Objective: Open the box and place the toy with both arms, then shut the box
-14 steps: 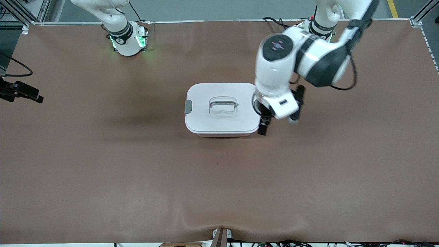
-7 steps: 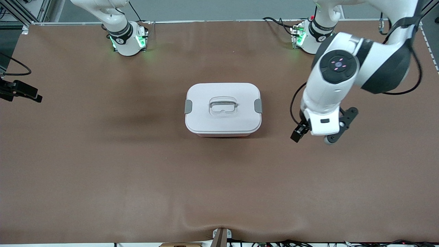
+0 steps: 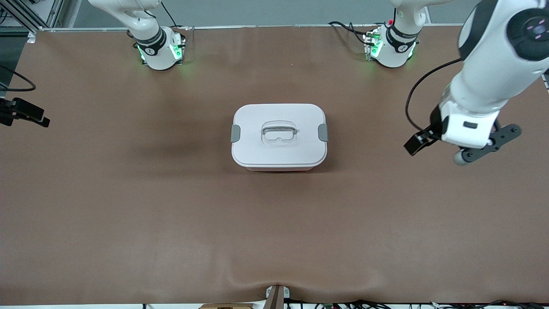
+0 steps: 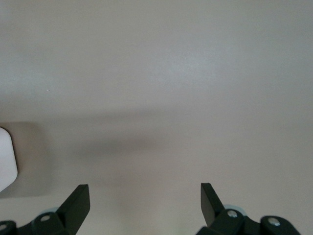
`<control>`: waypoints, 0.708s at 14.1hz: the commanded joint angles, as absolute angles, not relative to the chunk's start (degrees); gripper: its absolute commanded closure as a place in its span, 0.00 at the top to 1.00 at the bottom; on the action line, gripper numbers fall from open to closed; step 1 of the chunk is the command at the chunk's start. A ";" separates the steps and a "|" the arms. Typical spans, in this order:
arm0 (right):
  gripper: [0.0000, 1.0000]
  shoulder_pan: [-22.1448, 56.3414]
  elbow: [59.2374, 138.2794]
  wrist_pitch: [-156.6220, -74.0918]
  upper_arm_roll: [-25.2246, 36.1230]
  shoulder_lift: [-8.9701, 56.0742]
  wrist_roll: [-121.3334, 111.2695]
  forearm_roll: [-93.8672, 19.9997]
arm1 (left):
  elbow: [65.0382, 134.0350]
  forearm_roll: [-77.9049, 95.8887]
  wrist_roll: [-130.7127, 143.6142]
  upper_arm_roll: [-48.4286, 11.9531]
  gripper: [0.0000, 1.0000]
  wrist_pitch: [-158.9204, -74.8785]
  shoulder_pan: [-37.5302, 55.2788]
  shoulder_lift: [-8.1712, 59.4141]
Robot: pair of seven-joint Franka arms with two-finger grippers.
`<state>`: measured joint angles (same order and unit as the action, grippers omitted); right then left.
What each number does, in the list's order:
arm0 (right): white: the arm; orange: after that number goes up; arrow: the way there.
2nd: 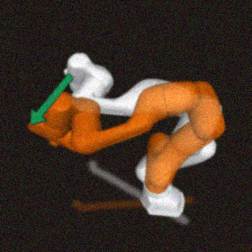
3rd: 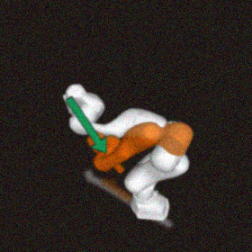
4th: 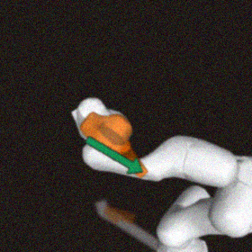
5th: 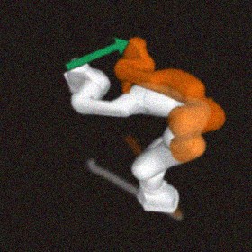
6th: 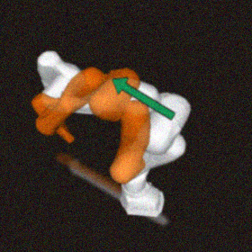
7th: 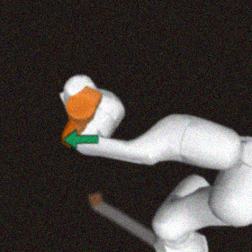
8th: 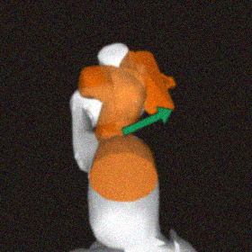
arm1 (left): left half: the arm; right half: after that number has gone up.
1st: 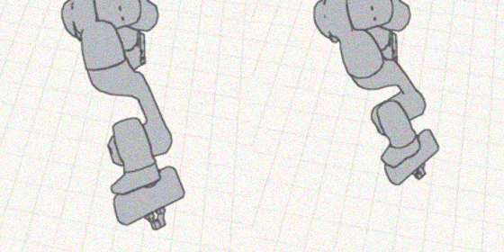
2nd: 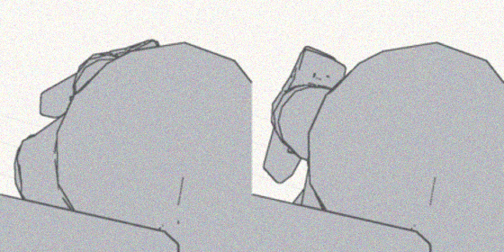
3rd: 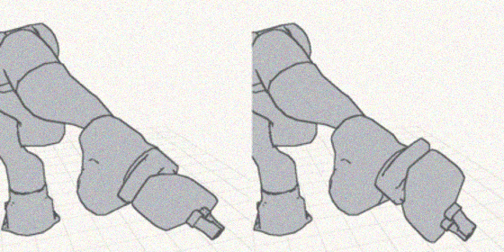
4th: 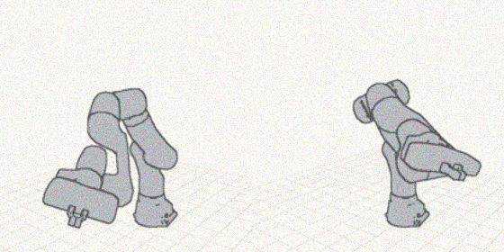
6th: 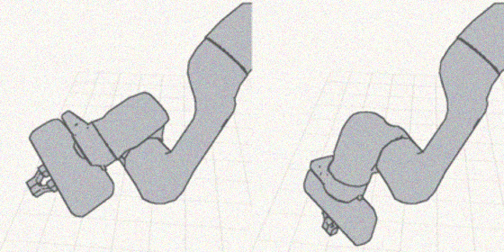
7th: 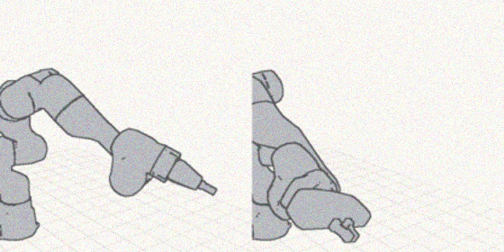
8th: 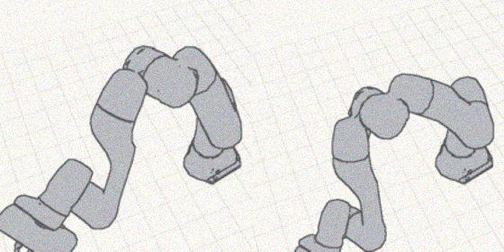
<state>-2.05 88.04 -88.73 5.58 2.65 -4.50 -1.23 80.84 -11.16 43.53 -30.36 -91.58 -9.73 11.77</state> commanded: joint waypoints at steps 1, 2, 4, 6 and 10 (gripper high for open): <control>1.00 -2.29 87.89 -86.76 5.19 1.85 -4.39 -1.84 | 81.83 -7.40 33.26 -24.47 1.00 -87.55 -8.10 6.87; 1.00 -2.29 87.63 -86.31 5.10 1.76 -4.31 -1.85 | 81.91 -5.47 28.87 -20.26 1.00 -86.23 -6.26 5.38; 1.00 -2.29 87.10 -86.05 5.19 1.76 -4.22 -1.85 | 82.18 -3.70 19.56 -11.03 1.00 -83.42 -0.56 2.74; 1.00 -2.29 87.01 -84.82 5.10 1.76 -4.22 -1.85 | 82.44 -3.60 13.04 -4.07 1.00 -80.44 4.20 0.80; 1.00 -2.37 86.40 -84.90 5.19 1.93 -5.10 -1.32 | 83.49 -1.58 9.23 4.90 1.00 -79.54 11.58 -1.49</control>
